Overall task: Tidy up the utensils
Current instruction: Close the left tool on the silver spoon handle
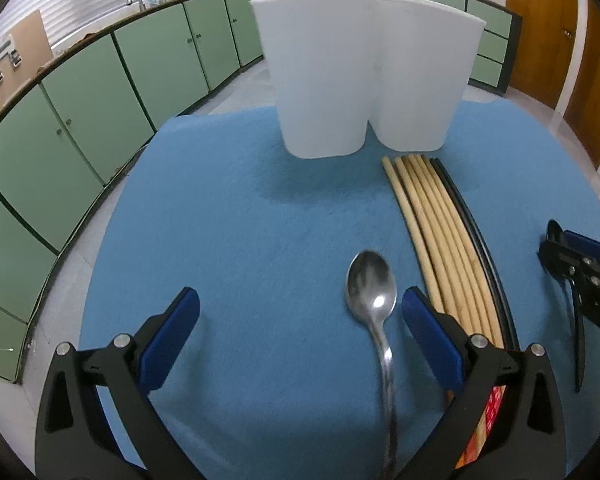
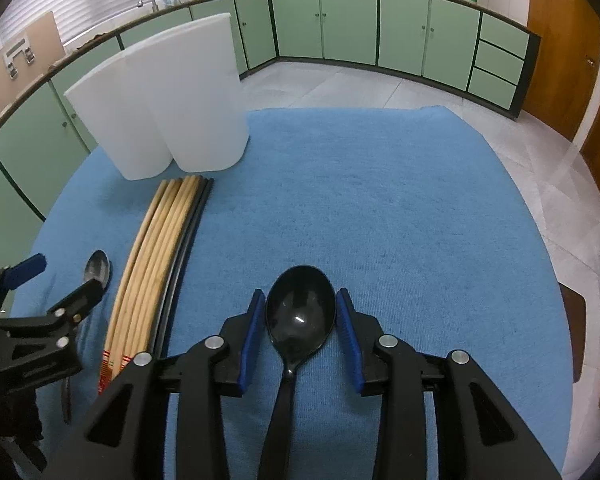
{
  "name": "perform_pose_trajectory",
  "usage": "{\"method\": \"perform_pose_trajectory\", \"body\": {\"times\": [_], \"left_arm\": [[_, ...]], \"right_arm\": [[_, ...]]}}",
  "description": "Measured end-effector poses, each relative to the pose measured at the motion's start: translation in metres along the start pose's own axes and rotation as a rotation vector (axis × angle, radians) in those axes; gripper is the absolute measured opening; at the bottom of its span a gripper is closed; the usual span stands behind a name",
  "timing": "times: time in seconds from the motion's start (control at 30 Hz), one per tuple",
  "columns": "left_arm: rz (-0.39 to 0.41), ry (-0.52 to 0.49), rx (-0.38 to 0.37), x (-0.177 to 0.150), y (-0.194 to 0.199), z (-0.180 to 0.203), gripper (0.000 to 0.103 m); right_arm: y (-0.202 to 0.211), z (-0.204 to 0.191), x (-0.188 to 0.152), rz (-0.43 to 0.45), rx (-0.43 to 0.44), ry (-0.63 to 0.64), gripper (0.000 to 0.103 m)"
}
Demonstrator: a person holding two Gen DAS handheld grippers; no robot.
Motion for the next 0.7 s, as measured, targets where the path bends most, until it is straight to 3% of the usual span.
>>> {"method": "perform_pose_trajectory", "body": {"times": [0.4,0.47,0.5,0.6,0.67,0.7], "left_arm": [[-0.044,0.032,-0.012,0.014,-0.015,-0.008,0.095],[-0.048,0.04,-0.061,0.01,-0.012,-0.004,0.075],[-0.048,0.045,-0.099,0.009,-0.01,-0.002,0.071],[-0.04,0.028,-0.111,0.009,-0.008,0.005,0.056],[-0.033,0.021,-0.126,0.006,-0.005,0.011,0.036],[-0.03,0.014,-0.134,0.007,-0.004,0.013,0.032]], "right_arm": [[-0.004,0.0,0.007,-0.022,-0.004,0.013,0.038],[-0.005,0.001,0.009,-0.031,0.005,0.006,0.038],[-0.005,0.001,0.01,-0.034,0.009,0.003,0.038],[-0.007,0.0,0.013,-0.052,-0.001,0.012,0.035],[-0.007,0.0,0.014,-0.056,-0.001,0.018,0.035],[-0.007,0.001,0.014,-0.056,0.005,0.015,0.035]]}}
Point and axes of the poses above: each gripper's, at about its wrist camera, not at the fingertips, and y roughly against the way its jaws point, z to its right, x to its top, the point moved 4 cm from there along -y, roughly the way its jaws point, and after that the axes turned 12 degrees about -z, right-handed, at the moved point
